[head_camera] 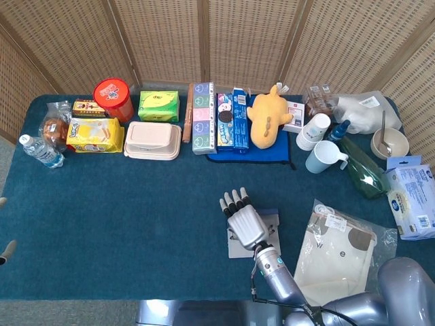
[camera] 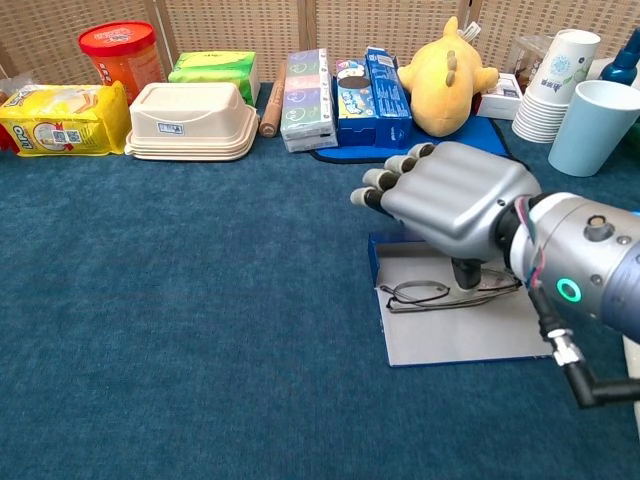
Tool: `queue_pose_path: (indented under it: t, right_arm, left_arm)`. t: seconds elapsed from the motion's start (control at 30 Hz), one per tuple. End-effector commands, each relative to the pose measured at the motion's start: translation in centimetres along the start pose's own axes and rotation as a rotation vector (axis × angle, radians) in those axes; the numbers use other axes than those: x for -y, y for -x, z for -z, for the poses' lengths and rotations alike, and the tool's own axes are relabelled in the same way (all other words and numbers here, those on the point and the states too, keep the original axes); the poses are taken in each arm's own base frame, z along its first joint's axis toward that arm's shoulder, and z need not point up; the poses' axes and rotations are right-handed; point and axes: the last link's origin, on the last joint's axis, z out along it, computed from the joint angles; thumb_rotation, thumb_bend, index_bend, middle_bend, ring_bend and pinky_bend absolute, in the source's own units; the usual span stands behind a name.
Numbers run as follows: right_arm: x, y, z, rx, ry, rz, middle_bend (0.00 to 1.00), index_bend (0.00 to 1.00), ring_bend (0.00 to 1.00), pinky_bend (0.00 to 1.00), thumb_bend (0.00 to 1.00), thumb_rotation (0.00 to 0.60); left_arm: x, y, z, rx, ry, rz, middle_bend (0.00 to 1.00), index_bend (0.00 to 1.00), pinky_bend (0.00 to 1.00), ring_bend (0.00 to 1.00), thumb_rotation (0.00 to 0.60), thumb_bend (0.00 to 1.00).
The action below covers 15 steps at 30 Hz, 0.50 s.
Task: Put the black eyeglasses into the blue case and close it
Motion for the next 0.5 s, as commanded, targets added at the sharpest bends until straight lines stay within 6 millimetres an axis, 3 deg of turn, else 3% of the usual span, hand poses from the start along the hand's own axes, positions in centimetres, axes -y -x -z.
queue_pose_path:
  t: [0.03,0.5]
  right_arm:
    - [-0.5,0.1,-0.2,0.003,0.008,0.004,0.00,0.00,0.00,0.11,0.00,0.600]
    - [-1.8,0.5,-0.7,0.016,0.027,-0.003,0.00,0.00,0.00,0.11,0.00,0.600]
  left_arm:
    - [0.0,0.0,0.0,0.001,0.000,0.000,0.00,0.00,0.00,0.00,0.600,0.32]
    - [-0.3,0.1,-0.1,0.004,0.005,-0.005,0.00,0.00,0.00,0.00,0.600,0.32]
